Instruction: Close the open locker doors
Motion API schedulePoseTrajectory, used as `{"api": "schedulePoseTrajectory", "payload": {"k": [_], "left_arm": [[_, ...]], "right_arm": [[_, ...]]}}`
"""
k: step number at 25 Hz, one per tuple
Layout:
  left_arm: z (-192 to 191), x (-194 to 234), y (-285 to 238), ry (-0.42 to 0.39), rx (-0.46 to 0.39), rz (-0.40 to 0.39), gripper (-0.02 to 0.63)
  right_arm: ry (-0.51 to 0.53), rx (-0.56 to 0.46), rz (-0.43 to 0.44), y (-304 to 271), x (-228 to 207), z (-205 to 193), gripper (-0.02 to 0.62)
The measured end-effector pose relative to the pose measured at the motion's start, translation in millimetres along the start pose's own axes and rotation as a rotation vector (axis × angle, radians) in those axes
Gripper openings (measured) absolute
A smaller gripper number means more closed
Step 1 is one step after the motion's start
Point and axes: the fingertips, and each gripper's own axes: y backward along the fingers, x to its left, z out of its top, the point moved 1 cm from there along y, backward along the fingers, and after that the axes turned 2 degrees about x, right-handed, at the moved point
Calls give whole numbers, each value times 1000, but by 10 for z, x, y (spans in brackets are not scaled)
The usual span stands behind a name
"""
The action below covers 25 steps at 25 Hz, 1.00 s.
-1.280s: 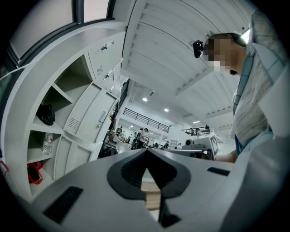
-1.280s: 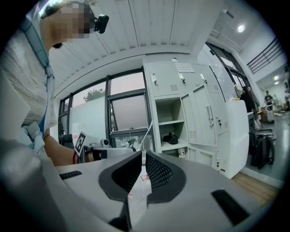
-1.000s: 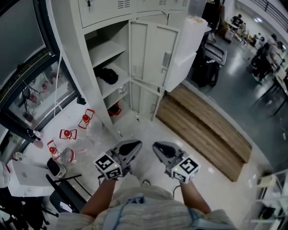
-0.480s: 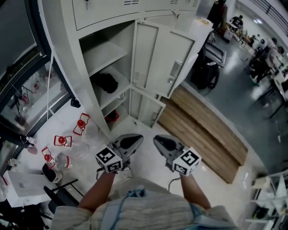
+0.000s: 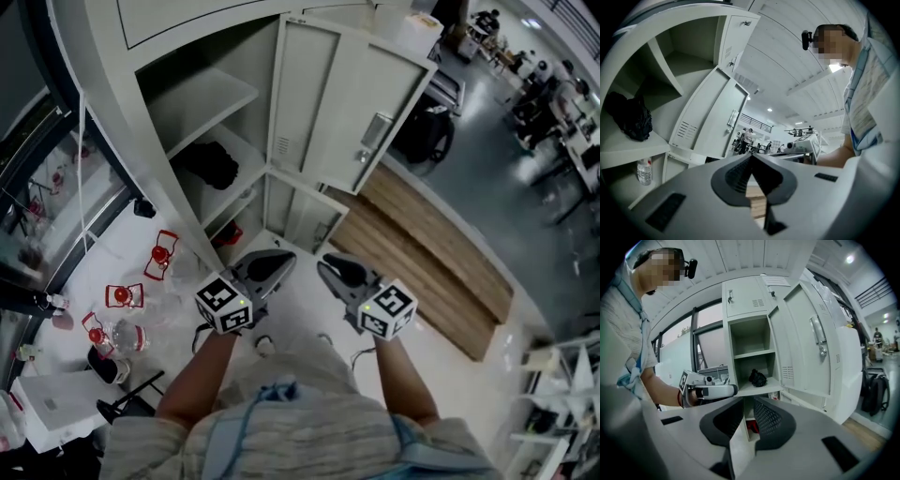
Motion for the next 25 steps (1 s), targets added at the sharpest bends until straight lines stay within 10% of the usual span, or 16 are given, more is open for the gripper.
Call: {"api": "schedulePoseTrajectory", "payload": {"k": [25], "left_arm": [[-195,488,-987,66,21,104,3]], "right_arm": [[69,227,73,-174,-1660,-331,87]]}}
